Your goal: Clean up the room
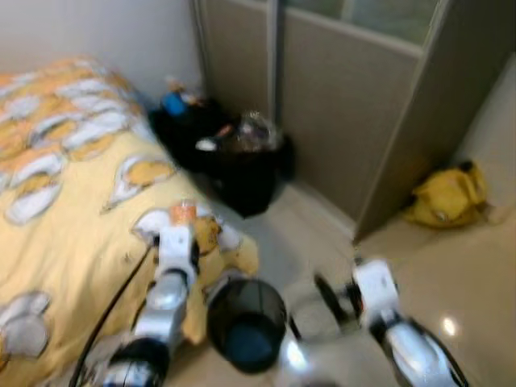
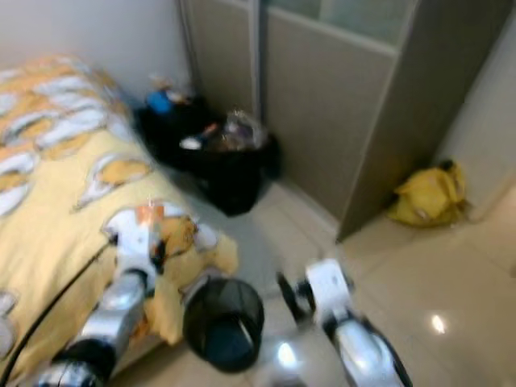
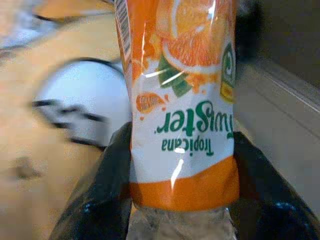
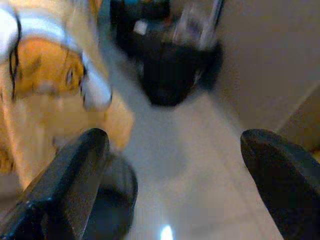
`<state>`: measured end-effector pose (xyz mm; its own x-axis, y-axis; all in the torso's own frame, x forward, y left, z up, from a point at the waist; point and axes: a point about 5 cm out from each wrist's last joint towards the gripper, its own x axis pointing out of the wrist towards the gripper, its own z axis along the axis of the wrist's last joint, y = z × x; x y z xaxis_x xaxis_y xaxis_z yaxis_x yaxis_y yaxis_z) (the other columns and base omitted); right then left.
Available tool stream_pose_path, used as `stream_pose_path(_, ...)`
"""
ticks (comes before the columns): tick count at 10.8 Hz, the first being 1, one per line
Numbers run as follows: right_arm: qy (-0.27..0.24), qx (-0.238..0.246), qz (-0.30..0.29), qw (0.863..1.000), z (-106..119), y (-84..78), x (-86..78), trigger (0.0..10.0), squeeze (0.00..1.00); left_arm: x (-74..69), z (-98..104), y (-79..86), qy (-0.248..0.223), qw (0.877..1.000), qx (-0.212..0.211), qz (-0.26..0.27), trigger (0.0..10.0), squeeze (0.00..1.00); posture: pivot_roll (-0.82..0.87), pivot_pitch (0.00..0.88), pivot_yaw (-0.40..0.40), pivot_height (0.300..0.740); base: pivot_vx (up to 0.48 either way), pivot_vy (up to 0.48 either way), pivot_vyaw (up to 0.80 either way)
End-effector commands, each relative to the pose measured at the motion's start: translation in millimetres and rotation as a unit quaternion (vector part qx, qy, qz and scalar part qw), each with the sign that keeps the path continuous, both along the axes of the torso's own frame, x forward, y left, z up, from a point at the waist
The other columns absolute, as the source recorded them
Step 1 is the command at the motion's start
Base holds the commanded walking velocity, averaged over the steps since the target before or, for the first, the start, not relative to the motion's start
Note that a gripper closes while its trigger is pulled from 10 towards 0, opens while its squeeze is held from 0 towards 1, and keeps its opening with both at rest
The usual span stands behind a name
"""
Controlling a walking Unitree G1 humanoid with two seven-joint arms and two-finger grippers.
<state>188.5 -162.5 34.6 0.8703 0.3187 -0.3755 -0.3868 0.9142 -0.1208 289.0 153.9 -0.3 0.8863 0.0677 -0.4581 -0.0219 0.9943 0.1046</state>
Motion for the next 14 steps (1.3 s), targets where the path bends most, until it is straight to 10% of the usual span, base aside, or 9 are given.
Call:
stream_pose_path(1,0.012,0.007,0.023,1.000,2,7.7,-6.0,10.0,0.00,-13.1,-20,-8.6,0.066,0.997,-0.012,-0.027,10.0,0.00,-0.30,0.116,0.071,0.740,0.000,0.000,0.00)
stream_pose_path(5,0.083,-0.027,0.032,0.996,9,-4.9,-79.2,10.0,0.00,-50.7,-51,-58.2,0.146,0.977,0.017,-0.157,10.0,0.00,-0.46,0.322,0.072,0.740,0.000,0.000,0.00)
stream_pose_path(8,0.094,-0.008,0.023,0.995,22,8.5,-115.0,10.0,0.00,-58.2,-41,-110.3,0.062,0.953,0.061,-0.290,10.0,0.00,-0.50,0.408,0.083,0.740,0.000,0.000,0.00)
stream_pose_path(12,0.102,0.013,0.007,0.995,31,23.0,-130.9,10.0,0.00,-44.1,-31,-103.6,0.015,0.967,0.081,-0.242,10.0,0.00,-0.49,0.447,0.094,0.740,0.000,0.000,0.00)
stream_pose_path(13,0.104,0.015,0.007,0.994,34,27.3,-135.0,10.0,0.00,-31.3,-15,-110.6,-0.065,0.936,0.181,-0.295,10.0,0.00,-0.50,0.460,0.096,0.740,0.000,0.000,0.00)
stream_pose_path(14,0.105,0.016,0.005,0.994,35,28.2,-135.8,10.0,0.00,-30.0,-12,-114.0,-0.078,0.926,0.194,-0.313,10.0,1.00,-0.50,0.468,0.100,0.740,0.000,0.000,0.00)
